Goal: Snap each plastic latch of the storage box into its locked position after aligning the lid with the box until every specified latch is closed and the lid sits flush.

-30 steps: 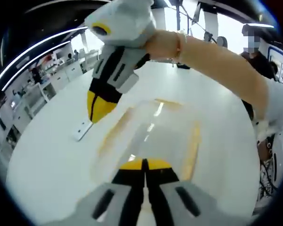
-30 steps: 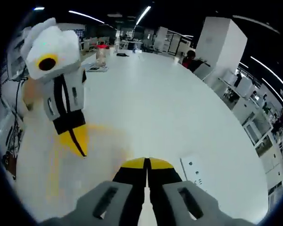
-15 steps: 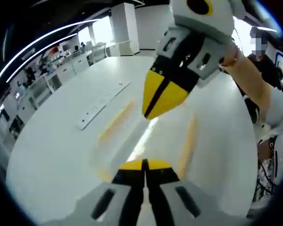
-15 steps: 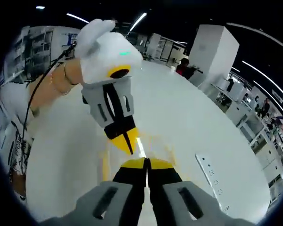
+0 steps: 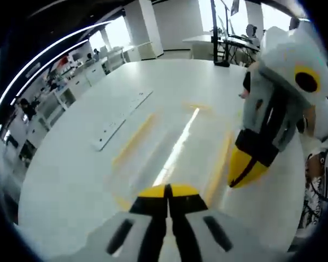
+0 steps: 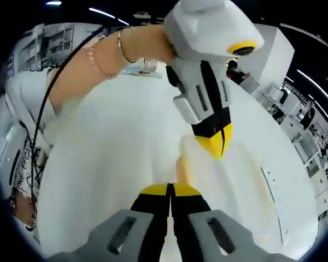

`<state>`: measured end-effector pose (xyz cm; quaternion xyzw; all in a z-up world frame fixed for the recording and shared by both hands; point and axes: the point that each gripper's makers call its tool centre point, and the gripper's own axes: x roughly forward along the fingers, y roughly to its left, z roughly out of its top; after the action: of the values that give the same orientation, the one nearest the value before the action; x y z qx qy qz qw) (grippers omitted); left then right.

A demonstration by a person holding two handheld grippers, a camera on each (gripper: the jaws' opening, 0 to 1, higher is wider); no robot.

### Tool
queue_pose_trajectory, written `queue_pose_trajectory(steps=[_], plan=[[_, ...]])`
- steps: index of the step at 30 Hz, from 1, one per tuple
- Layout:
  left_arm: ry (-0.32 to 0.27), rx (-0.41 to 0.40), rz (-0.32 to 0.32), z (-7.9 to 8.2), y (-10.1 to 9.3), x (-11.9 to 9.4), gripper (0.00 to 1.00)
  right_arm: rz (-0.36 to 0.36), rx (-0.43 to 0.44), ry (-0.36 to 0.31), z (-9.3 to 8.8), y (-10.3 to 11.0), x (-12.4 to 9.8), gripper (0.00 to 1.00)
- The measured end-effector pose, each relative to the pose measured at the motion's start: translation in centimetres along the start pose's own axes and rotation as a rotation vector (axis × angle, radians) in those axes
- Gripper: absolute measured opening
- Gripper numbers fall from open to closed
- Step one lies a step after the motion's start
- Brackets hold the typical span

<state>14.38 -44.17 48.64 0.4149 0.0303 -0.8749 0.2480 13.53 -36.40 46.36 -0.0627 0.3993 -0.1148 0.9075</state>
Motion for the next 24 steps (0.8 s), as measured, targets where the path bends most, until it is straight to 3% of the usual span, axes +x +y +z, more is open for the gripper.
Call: queue_pose_trajectory(steps=[3,4,6,9,11,16,24], plan=[[0.027,0.011,0.016,0.0,0.0,-0.1,0.0,-0.08,-0.024,0.076,-1.3,-0.8,0.6,0.0],[0.032,0.015,0.019,0.0,-0.1,-0.1,0.0,-0.071,-0.006,0.059,-1.0,-0.3,0.9,0.0],[0.041,0.012,0.024,0.0,-0.1,-0.1,0.0,-0.132,-0.003,0.082,-1.1,-0.5,0.9,0.0],[0.049,0.007,0.025,0.0,-0.2,-0.1,0.0,-0.227,-0.082,0.129,-1.3,-0.6,1.1,0.0],[0.057,0.007,0.023,0.0,-0.3,-0.1,0.0,-0.26,-0.043,0.148,-1.8,-0.5,1.4,0.0],[0.09,0.007,0.035,0.1,-0.5,-0.1,0.0,-0.244,0.048,0.103,-1.7,-0.6,1.2,0.0],[0.093,-0.033,-0.007,0.1,-0.9,-0.2,0.0,-0.265,0.031,0.149,-1.8,-0.5,1.2,0.0]])
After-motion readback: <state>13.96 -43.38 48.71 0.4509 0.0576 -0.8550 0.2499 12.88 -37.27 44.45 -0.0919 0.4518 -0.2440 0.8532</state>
